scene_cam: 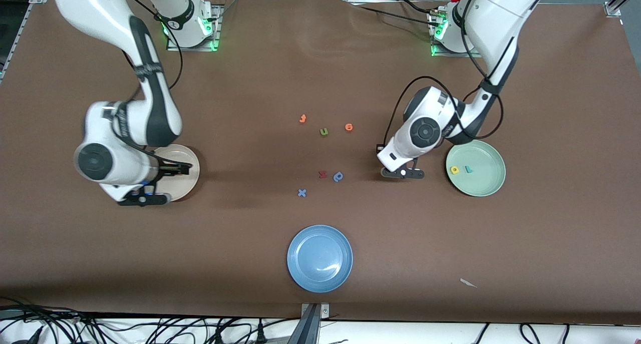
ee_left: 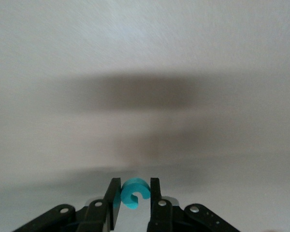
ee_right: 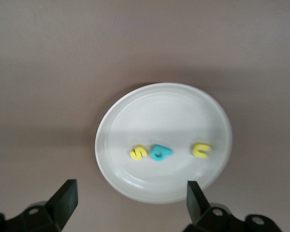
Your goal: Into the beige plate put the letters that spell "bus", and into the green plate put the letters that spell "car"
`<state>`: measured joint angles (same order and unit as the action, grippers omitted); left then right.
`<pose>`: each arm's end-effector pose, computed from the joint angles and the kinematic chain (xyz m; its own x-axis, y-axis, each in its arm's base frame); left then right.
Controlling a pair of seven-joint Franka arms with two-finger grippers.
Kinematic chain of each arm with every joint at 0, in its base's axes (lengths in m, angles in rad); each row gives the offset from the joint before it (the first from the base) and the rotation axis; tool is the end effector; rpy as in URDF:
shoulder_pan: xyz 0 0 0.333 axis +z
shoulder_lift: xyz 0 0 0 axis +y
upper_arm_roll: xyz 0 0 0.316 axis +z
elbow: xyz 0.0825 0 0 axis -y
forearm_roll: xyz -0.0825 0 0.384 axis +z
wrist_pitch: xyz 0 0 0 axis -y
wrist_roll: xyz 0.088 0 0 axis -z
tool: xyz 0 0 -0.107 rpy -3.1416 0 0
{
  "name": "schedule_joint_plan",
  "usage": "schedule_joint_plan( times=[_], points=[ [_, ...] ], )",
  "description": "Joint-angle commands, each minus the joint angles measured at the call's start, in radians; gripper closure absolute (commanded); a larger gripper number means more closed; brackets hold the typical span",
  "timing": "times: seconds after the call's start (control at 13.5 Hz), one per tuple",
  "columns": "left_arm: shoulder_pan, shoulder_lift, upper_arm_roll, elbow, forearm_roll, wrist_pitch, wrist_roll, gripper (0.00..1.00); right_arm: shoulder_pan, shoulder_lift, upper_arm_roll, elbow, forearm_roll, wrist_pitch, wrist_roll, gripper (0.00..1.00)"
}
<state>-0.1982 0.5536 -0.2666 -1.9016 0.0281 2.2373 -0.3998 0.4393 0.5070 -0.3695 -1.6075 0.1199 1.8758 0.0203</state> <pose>0.5467 -0.2677 0.2010 0.9717 -0.0627 -0.2278 -0.0563 -0.9978 0.0345 0.6523 0.0834 0.3343 0.9799 0.0181 -0.1989 0.0337 -0.9966 0.0757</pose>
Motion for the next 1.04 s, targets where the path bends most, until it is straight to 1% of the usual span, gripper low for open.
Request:
schedule_joint_plan(
  times=[0.0, 0.15, 0.22, 0.3, 0.37, 0.52, 0.74, 0.81, 0.89, 0.96],
  points=[
    [0.058, -0.079, 0.003, 0.016, 0.019, -0.108, 0.091, 0.93, -0.007, -0.019, -0.051, 0.179, 0.018, -0.147, -0.008, 0.0],
    [0.136, -0.115, 0.006, 0.013, 0.019, -0.168, 0.238, 0.93, -0.007, -0.021, -0.083, 0.277, 0.018, -0.268, -0.005, 0.0],
    [0.185, -0.119, 0.01, 0.007, 0.019, -0.17, 0.339, 0.92, -0.005, -0.027, -0.1, 0.325, 0.017, -0.323, -0.007, 0.0],
    [0.23, -0.121, 0.012, 0.003, 0.021, -0.17, 0.414, 0.91, -0.005, -0.025, -0.109, 0.366, 0.017, -0.364, -0.007, 0.0],
    [0.259, -0.124, 0.016, -0.001, 0.021, -0.171, 0.473, 0.9, -0.005, -0.025, -0.111, 0.388, 0.017, -0.379, -0.008, 0.0],
    [0.272, -0.132, 0.065, -0.011, 0.067, -0.171, 0.554, 0.88, -0.004, -0.025, -0.106, 0.386, 0.017, -0.371, 0.001, 0.0],
    [0.284, -0.132, 0.098, -0.016, 0.113, -0.17, 0.573, 0.81, -0.001, -0.027, -0.106, 0.386, 0.018, -0.379, -0.008, 0.0],
    [0.287, -0.132, 0.098, -0.016, 0.115, -0.168, 0.581, 0.63, -0.001, -0.031, -0.106, 0.386, 0.018, -0.38, -0.014, 0.0],
    [0.287, -0.129, 0.098, -0.016, 0.115, -0.165, 0.584, 0.25, -0.002, -0.038, -0.106, 0.383, 0.018, -0.38, -0.016, 0.0],
    [0.29, -0.13, 0.098, -0.016, 0.115, -0.163, 0.582, 0.0, -0.001, -0.038, -0.104, 0.383, 0.017, -0.379, -0.016, 0.0]
  ],
)
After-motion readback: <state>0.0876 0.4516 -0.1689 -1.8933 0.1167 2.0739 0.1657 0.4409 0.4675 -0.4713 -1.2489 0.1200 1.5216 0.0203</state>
